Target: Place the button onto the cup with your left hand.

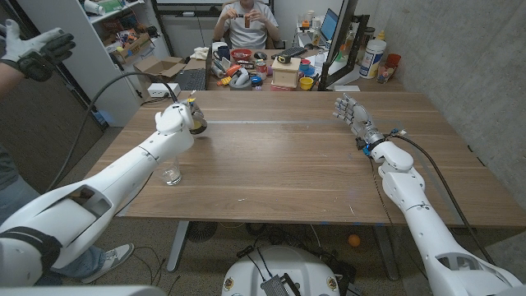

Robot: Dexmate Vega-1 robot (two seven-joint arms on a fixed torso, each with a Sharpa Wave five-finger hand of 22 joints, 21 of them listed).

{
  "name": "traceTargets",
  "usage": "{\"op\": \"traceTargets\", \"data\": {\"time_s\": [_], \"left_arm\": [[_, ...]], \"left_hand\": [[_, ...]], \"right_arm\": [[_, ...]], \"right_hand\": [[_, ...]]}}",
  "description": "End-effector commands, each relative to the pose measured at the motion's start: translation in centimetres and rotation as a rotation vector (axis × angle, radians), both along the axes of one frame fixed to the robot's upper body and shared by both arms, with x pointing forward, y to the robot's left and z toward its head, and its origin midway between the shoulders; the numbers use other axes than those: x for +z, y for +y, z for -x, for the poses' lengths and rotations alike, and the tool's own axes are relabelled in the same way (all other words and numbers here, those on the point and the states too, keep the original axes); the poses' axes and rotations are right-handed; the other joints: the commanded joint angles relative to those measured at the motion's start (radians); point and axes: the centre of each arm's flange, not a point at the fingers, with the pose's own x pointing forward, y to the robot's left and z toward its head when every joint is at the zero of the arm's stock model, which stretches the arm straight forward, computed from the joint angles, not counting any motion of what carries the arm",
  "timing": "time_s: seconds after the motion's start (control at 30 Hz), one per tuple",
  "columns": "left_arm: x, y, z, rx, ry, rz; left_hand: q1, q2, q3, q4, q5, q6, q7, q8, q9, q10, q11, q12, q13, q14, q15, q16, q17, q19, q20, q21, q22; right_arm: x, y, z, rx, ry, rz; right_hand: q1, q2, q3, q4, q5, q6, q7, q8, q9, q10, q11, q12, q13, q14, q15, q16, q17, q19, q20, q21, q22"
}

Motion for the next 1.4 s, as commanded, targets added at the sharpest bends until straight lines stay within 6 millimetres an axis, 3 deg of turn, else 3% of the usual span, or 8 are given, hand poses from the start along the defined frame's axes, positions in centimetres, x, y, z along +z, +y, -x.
{"op": "traceTargets", "data": {"time_s": [0.03, 0.8, 1.4], "left_arm": [[0.7, -0.6, 2.5, -0.034, -0.037, -0.019], [1.1, -0.5, 6.3, -0.079, -0.061, -0.061], [1.4, -0.7, 10.5, -0.180, -0.088, -0.095]], "left_hand": [[0.069, 0.081, 0.006, 0.010, 0.006, -0.002, 0.007, -0.003, 0.003, -0.003, 0.004, -0.005, 0.004, 0.076, -0.070, -0.002, 0.022, -0.004, -0.002, -0.006, 0.003], [0.064, 0.081, 0.011, 0.016, 0.007, 0.002, 0.013, -0.002, 0.002, 0.014, 0.009, -0.003, 0.014, 0.102, -0.068, -0.002, 0.025, -0.013, 0.000, -0.018, 0.004], [0.059, 0.082, 0.016, 0.020, 0.009, 0.005, 0.021, -0.002, 0.001, 0.023, 0.014, -0.003, 0.020, 0.121, -0.065, -0.002, 0.026, -0.016, 0.001, -0.024, 0.005]], "right_arm": [[0.2, 0.1, 0.8, -0.007, -0.004, 0.004], [0.3, 0.8, 2.2, -0.031, -0.012, 0.008], [0.6, 1.7, 3.3, -0.051, -0.024, 0.001]], "right_hand": [[-0.007, 0.002, -0.004, -0.003, 0.006, -0.002, -0.006, 0.007, -0.001, 0.002, -0.001, 0.003, 0.005, 0.005, -0.002, -0.001, 0.000, 0.009, 0.002, -0.003, 0.005], [-0.008, 0.004, -0.004, -0.004, 0.006, -0.001, -0.007, 0.008, -0.001, 0.002, -0.001, 0.003, 0.005, 0.006, 0.000, -0.001, -0.001, 0.014, 0.004, -0.011, 0.006], [-0.008, 0.006, -0.004, -0.005, 0.006, -0.001, -0.006, 0.008, -0.001, 0.002, -0.002, 0.003, 0.005, 0.007, 0.000, -0.001, -0.001, 0.019, 0.005, -0.016, 0.006]]}}
